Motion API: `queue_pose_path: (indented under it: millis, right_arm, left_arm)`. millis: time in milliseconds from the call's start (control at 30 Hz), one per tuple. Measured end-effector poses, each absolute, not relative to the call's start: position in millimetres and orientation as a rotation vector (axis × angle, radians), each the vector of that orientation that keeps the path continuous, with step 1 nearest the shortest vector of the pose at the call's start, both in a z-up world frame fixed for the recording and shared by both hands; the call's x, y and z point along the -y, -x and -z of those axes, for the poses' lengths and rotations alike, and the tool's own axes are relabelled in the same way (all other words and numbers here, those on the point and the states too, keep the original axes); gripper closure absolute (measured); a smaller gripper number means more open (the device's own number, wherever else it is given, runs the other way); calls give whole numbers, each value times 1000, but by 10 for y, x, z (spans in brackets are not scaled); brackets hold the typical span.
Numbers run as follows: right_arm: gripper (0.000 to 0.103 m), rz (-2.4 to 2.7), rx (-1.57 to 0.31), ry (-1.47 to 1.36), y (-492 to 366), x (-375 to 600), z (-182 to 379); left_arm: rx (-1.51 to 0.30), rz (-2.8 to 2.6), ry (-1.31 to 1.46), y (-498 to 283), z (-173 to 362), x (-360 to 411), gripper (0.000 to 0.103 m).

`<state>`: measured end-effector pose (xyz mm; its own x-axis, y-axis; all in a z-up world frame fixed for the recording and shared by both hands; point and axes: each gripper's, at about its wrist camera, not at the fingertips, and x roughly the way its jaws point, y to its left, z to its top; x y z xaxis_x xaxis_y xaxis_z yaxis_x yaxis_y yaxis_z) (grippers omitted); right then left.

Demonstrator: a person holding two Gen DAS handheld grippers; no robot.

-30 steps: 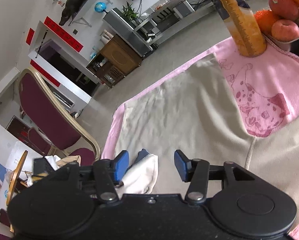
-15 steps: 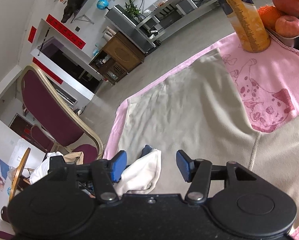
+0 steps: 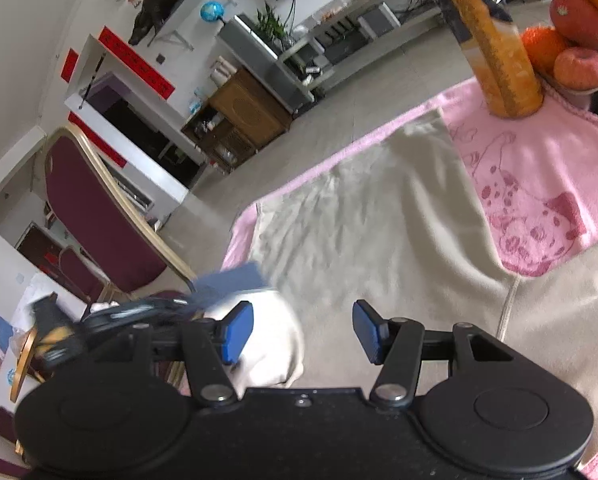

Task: Fold clothes

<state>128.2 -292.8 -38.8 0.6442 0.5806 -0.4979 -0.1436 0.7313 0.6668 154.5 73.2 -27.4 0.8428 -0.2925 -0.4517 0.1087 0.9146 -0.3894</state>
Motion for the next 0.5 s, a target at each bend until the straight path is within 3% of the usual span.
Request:
queue_pose_path:
  millis: [300,500]
  right_arm:
    - [49,-565,-648,-647,-917,2569,-324]
    - [50,-681,-609,-592,-853,1969,-792]
  left_arm:
    - [-197,58,119,-653,-979,-1407,102]
    - [-133,-114,89,-279,-1273,-2084,102]
